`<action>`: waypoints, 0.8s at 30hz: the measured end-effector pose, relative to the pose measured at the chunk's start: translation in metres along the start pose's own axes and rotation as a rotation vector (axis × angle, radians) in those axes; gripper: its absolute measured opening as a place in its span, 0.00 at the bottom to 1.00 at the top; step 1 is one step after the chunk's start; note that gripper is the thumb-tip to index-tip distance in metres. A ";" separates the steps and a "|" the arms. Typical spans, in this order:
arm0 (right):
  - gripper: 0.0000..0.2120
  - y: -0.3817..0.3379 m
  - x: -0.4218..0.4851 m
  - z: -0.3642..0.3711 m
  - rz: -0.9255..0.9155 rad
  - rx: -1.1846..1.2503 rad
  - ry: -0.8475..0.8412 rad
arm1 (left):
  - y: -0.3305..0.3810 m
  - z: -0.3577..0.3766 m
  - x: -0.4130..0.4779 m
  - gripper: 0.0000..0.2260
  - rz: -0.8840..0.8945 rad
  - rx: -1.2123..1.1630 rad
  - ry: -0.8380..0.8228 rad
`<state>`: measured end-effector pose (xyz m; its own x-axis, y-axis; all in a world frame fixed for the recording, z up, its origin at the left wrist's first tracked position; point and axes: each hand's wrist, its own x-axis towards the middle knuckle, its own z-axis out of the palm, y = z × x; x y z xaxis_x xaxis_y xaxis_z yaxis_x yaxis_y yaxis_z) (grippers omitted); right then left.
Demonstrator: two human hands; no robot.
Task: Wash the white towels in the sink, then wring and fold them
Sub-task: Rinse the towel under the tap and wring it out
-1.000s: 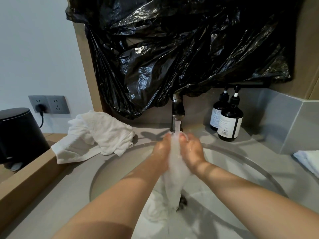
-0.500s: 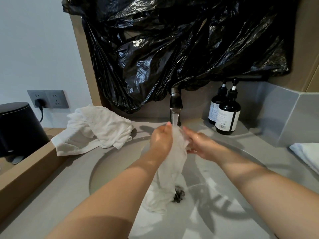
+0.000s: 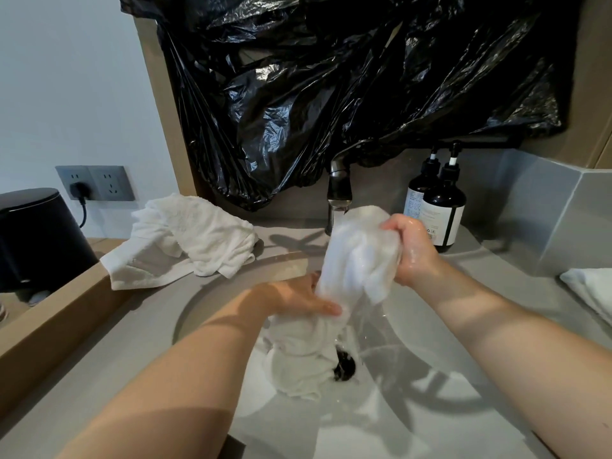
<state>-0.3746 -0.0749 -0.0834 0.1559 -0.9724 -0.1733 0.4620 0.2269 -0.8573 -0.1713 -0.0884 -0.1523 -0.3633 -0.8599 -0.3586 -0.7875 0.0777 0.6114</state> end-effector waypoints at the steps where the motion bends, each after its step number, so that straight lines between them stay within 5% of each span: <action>1: 0.12 -0.003 0.000 -0.002 0.018 0.024 -0.006 | -0.002 0.001 -0.001 0.55 -0.067 0.009 -0.023; 5: 0.10 -0.013 0.005 -0.014 0.150 -0.249 -0.059 | -0.006 -0.006 -0.008 0.34 -0.187 0.166 0.034; 8: 0.06 -0.012 0.006 -0.025 0.296 -0.999 -0.069 | -0.002 -0.010 -0.012 0.19 -0.107 0.053 0.096; 10: 0.15 -0.002 0.007 -0.037 0.420 -1.508 -0.126 | 0.001 -0.012 -0.014 0.14 -0.077 -0.090 0.104; 13: 0.26 0.019 0.009 -0.047 0.663 -1.810 -0.311 | 0.010 -0.015 -0.022 0.11 -0.012 -0.376 0.057; 16: 0.38 0.027 0.011 -0.045 0.460 -1.585 -0.477 | 0.020 -0.015 -0.022 0.16 0.083 -0.553 -0.025; 19: 0.29 0.031 0.013 -0.036 0.294 -1.181 -0.615 | 0.024 -0.013 -0.018 0.24 0.139 -0.673 -0.025; 24: 0.20 0.030 0.020 -0.032 0.196 -0.633 -0.398 | 0.009 -0.019 -0.010 0.23 0.151 -0.714 0.173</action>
<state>-0.3858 -0.0890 -0.1286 0.5405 -0.7980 -0.2665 -0.1751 0.2031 -0.9634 -0.1652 -0.0892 -0.1295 -0.3123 -0.9373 -0.1547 -0.1988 -0.0948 0.9754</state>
